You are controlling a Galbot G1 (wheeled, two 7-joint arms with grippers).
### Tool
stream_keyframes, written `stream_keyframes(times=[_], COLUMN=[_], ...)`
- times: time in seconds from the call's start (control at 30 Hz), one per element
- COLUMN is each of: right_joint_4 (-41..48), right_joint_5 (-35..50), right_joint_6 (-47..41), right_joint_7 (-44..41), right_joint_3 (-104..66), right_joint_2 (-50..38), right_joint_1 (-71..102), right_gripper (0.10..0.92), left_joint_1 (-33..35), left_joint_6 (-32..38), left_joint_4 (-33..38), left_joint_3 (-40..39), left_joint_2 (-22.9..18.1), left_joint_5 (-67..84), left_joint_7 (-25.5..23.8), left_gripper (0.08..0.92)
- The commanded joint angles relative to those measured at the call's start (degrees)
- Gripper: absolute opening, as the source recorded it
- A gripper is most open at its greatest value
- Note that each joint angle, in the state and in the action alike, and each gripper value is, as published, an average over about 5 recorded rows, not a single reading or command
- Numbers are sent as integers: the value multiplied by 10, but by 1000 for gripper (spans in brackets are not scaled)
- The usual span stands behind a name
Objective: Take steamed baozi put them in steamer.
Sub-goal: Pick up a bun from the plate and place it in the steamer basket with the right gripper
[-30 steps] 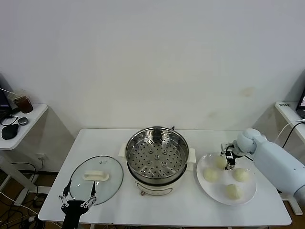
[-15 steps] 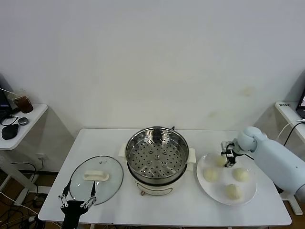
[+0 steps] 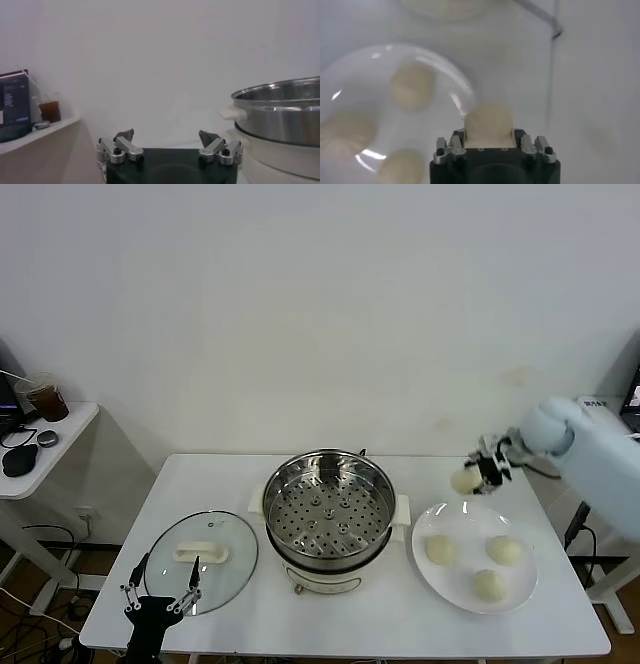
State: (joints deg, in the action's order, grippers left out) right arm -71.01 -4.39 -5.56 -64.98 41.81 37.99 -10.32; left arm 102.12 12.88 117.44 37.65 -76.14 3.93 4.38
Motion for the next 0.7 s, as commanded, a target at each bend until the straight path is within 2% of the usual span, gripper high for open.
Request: stream_keyframes(times=[0.03,0.2,0.47,0.57,0.7], right_joint_4=[-23,-15,0,15,25], right_joint_5=[103,171,200,192,130], right_joint_6=[36,94,186,241,298], right_joint_7=[-10,-7,-26,-27,-17], right_joint_3=[103,179,252,276,292], right_joint_2=[11,104,253,296,330], right_joint_1=[-174,-254,-266,-252,-226], right_gripper=[577,583,592,594,600], left_joint_1=[-1,5,13,17,20], left_joint_6=[-1,-5,-6,-5,-5], left_joint_4=[0,-1,-1,1,5], left_joint_3=[0,8,15,19,29], left_joint_2=[2,9,7,7,6], left_joint_5=[5,10,5,1,1], left_joint_7=[0,-3,-7,-8,-8], left_gripper=[823,823,823,823,823])
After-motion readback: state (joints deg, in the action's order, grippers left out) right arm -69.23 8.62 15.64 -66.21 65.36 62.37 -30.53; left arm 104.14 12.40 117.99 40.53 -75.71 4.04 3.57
